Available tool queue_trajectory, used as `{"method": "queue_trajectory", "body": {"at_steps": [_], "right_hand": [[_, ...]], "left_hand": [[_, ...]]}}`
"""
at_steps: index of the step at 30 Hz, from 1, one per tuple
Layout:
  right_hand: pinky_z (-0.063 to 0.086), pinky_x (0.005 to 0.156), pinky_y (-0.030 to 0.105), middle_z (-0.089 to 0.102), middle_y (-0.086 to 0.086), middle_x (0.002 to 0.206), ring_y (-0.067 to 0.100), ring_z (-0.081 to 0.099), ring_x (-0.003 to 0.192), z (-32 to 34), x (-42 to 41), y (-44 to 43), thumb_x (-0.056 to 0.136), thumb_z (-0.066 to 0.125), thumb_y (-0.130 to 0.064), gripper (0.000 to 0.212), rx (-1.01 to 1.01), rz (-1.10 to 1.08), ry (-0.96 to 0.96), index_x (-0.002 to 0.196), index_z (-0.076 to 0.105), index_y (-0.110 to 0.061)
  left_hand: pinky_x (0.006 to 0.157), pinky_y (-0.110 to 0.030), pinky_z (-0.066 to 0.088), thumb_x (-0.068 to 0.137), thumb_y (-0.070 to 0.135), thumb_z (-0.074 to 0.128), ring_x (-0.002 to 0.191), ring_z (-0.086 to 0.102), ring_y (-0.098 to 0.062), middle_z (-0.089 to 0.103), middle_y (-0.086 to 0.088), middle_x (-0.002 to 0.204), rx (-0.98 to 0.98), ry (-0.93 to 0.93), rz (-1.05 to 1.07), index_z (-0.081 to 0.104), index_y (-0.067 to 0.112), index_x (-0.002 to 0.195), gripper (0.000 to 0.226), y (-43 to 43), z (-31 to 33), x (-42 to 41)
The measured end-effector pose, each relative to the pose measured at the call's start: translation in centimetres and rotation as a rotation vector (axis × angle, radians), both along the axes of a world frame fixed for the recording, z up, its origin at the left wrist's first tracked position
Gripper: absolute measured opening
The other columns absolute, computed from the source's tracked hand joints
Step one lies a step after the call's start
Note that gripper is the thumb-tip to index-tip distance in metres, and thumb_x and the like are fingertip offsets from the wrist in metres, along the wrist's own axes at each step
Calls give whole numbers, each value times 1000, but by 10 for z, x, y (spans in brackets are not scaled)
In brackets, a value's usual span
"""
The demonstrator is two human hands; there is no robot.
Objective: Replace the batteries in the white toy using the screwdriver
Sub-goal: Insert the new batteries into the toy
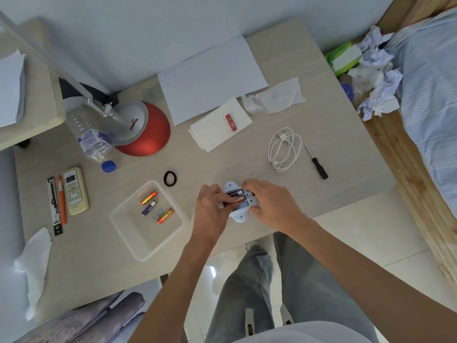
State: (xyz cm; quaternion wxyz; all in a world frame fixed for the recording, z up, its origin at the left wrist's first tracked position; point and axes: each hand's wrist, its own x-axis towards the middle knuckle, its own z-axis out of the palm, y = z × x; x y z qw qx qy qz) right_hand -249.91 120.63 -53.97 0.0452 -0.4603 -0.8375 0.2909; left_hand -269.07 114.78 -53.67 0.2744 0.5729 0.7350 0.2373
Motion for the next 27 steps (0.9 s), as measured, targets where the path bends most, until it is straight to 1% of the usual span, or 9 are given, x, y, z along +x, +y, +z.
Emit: {"method": "queue_trajectory", "body": {"at_steps": [3, 5, 11, 15, 18, 21, 24, 25, 27], "right_hand": [[60, 75, 36, 70, -5, 111, 19, 67, 90, -2, 1, 0, 85, 84, -24, 52, -10, -15, -1, 128, 56, -25], [60, 75, 37, 70, -5, 110, 20, 68, 90, -2, 1, 1, 85, 84, -24, 51, -15, -13, -13, 127, 55, -25], [61, 74, 36, 70, -5, 110, 19, 67, 89, -3, 0, 1, 85, 84, -26, 51, -10, -9, -13, 126, 55, -26], [61, 77, 39, 72, -6, 114, 20, 69, 93, -3, 2, 3, 84, 83, -26, 49, -30, -32, -3, 127, 58, -25], [61, 77, 39, 72, -7, 115, 19, 69, 96, -3, 2, 5, 84, 81, -24, 46, -31, -65, 8, 125, 60, -25], [61, 77, 38, 71, -7, 116, 17, 69, 97, -4, 2, 5, 83, 83, -23, 48, -29, -54, -6, 125, 59, -26], [62, 77, 39, 71, -7, 117, 17, 69, 97, -6, 3, 4, 83, 84, -23, 49, -37, -55, 1, 125, 58, -26], [62, 77, 39, 71, -7, 117, 18, 70, 98, -7, 4, 4, 83, 84, -24, 49, -42, -58, 4, 125, 58, -26], [62, 79, 37, 71, -7, 119, 16, 70, 99, -7, 5, 4, 84, 85, -25, 50, -49, -60, 9, 126, 57, -27]], "left_hand": [[75, -3, 37, 73, 12, 98, 84, 47, -17, 58, 8, 80, -7, 0, -22, 88, 13, 93, 23, 4, -4, 0], [76, -3, 36, 73, 12, 98, 85, 46, -17, 57, 8, 80, -9, -1, -38, 88, 13, 93, 23, 5, -6, -1], [75, -6, 36, 77, 14, 95, 85, 42, -16, 55, 6, 80, 14, 44, -109, 87, 15, 98, 23, 5, -8, -4], [77, -5, 37, 80, 20, 94, 85, 47, -11, 60, 9, 87, -43, -26, -75, 87, 19, 104, 26, 6, 1, -7], [73, -13, 43, 81, 20, 93, 82, 58, -11, 69, 12, 91, -71, -124, 7, 85, 24, 102, 23, 18, 16, -15], [70, -17, 47, 85, 23, 90, 77, 61, -8, 75, 11, 96, -19, -158, 68, 84, 24, 100, 16, 50, 30, -26], [77, -30, 57, 86, 22, 89, 76, 65, -11, 75, 4, 96, 44, -76, 116, 82, 17, 104, 20, 98, 29, -33], [81, -34, 59, 86, 23, 88, 78, 67, -11, 75, 1, 98, 40, -46, 125, 82, 14, 108, 24, 115, 27, -34], [87, -37, 61, 88, 27, 87, 83, 70, -11, 75, -2, 105, -2, -27, 137, 78, 10, 119, 36, 145, 19, -32]]}}
